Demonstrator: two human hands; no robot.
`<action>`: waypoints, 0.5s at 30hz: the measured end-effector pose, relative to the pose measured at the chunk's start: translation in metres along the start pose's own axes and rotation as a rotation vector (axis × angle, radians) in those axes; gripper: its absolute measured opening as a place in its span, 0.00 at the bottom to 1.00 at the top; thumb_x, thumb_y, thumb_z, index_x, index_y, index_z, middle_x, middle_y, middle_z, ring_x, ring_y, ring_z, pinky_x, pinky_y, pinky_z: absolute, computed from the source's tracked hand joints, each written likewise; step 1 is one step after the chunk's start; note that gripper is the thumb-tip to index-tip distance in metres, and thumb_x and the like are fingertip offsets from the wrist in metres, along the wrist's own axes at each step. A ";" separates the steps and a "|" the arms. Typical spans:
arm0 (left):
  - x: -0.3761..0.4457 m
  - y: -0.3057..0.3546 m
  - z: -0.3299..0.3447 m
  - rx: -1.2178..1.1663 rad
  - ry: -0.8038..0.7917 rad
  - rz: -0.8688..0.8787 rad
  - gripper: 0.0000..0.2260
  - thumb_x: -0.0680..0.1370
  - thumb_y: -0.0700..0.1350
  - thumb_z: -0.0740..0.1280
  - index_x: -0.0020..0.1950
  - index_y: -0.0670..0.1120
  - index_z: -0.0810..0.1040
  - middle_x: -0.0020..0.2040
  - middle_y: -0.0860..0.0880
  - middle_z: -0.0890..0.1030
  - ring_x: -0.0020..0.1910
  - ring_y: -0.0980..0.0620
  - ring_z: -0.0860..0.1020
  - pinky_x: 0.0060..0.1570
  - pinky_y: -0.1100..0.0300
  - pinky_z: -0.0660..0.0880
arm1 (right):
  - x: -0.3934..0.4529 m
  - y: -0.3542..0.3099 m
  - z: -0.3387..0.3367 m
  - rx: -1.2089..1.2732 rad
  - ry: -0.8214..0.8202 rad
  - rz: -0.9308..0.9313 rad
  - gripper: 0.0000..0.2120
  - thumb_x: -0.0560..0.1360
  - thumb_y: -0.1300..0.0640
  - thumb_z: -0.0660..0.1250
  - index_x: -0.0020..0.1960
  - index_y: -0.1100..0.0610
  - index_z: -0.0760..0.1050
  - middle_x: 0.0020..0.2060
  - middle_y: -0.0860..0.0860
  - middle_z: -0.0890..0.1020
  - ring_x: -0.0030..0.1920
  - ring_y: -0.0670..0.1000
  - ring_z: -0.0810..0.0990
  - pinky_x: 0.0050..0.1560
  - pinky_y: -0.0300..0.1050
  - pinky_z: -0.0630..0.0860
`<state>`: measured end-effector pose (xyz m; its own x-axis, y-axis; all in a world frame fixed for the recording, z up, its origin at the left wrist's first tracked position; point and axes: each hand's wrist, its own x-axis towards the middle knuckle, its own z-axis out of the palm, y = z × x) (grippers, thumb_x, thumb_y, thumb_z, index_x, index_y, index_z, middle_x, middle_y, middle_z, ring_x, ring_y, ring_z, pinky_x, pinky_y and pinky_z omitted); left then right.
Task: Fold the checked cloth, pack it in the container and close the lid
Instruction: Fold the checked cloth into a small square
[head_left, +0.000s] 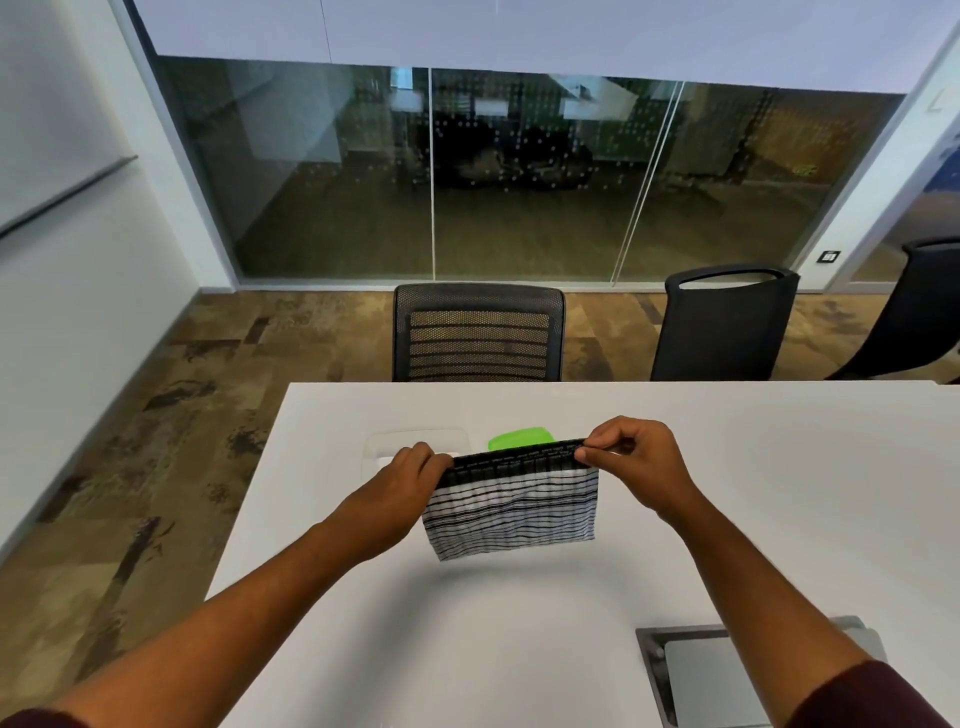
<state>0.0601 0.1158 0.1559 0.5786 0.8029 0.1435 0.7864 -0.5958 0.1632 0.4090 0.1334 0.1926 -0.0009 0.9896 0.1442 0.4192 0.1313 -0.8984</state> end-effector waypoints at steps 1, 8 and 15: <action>0.001 0.000 0.000 -0.038 0.001 -0.009 0.26 0.80 0.36 0.64 0.76 0.47 0.62 0.62 0.47 0.71 0.57 0.49 0.73 0.55 0.56 0.78 | 0.001 -0.001 0.000 0.024 0.013 0.009 0.07 0.68 0.65 0.80 0.41 0.64 0.83 0.40 0.57 0.86 0.43 0.58 0.85 0.48 0.53 0.84; 0.006 0.000 0.005 0.021 0.048 0.044 0.10 0.80 0.64 0.59 0.48 0.61 0.73 0.46 0.59 0.77 0.43 0.51 0.76 0.41 0.53 0.74 | 0.003 -0.003 -0.004 0.096 0.011 0.013 0.10 0.70 0.63 0.79 0.50 0.58 0.83 0.42 0.56 0.86 0.44 0.54 0.85 0.48 0.47 0.84; 0.005 0.003 0.002 -0.152 0.267 0.053 0.07 0.80 0.47 0.68 0.54 0.46 0.82 0.49 0.49 0.79 0.47 0.51 0.77 0.45 0.54 0.79 | 0.001 -0.001 0.000 -0.269 -0.121 -0.064 0.08 0.78 0.57 0.71 0.56 0.55 0.84 0.50 0.50 0.84 0.52 0.51 0.81 0.53 0.46 0.79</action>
<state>0.0659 0.1185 0.1557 0.5245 0.7498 0.4034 0.7037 -0.6485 0.2903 0.4080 0.1343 0.1938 -0.1363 0.9819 0.1316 0.6406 0.1887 -0.7443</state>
